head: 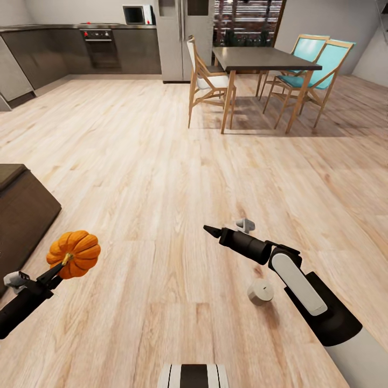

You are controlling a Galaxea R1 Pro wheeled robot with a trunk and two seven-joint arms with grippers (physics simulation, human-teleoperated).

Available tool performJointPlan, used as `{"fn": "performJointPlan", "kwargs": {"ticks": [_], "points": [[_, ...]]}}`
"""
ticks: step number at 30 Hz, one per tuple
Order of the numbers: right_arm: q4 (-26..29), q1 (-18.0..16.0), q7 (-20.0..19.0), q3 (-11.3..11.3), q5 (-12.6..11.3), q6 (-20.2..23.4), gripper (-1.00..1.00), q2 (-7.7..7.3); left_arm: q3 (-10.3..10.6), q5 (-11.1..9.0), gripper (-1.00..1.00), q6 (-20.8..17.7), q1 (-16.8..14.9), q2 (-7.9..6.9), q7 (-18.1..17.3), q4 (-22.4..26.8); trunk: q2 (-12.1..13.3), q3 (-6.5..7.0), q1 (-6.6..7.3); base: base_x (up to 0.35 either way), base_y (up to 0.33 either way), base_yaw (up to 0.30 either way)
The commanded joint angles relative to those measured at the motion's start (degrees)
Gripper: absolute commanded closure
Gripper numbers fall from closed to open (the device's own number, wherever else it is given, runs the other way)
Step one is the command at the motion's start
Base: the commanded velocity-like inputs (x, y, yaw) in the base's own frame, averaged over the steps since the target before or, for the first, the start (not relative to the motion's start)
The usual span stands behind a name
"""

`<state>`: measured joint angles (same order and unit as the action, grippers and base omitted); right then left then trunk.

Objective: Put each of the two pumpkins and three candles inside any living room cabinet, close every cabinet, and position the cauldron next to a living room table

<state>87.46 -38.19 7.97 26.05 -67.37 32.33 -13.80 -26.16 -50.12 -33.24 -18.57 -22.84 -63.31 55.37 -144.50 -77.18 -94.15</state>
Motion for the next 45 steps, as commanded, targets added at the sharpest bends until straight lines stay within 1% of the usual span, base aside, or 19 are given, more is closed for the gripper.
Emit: {"fn": "performJointPlan", "kwargs": {"ticks": [1,4,11,45], "points": [[0.1,0.0,0.6,0.1,-0.6,0.0,-1.00,-0.03,0.0,-0.3,1.00,-0.5,0.0,-0.01,-0.1,0.0,0.0,-0.04,0.01,0.000,0.000,0.000],[0.0,0.0,0.6,0.1,-0.5,0.0,-1.00,-0.01,-0.1,-0.3,1.00,-0.5,0.0,-0.01,-0.1,0.0,0.0,-0.04,0.01,0.000,0.000,0.000],[-1.2,-0.1,0.6,0.1,-0.3,0.4,-1.00,-0.01,-0.2,-0.2,1.00,-0.5,0.0,-0.01,-0.1,0.0,0.1,1.51,0.19,0.000,0.000,0.000],[-1.2,0.0,0.6,0.0,-0.5,0.4,-1.00,0.00,-0.1,0.3,1.00,-0.5,0.0,-0.01,-0.2,0.0,0.5,9.04,1.07,0.000,0.000,0.000]]}}
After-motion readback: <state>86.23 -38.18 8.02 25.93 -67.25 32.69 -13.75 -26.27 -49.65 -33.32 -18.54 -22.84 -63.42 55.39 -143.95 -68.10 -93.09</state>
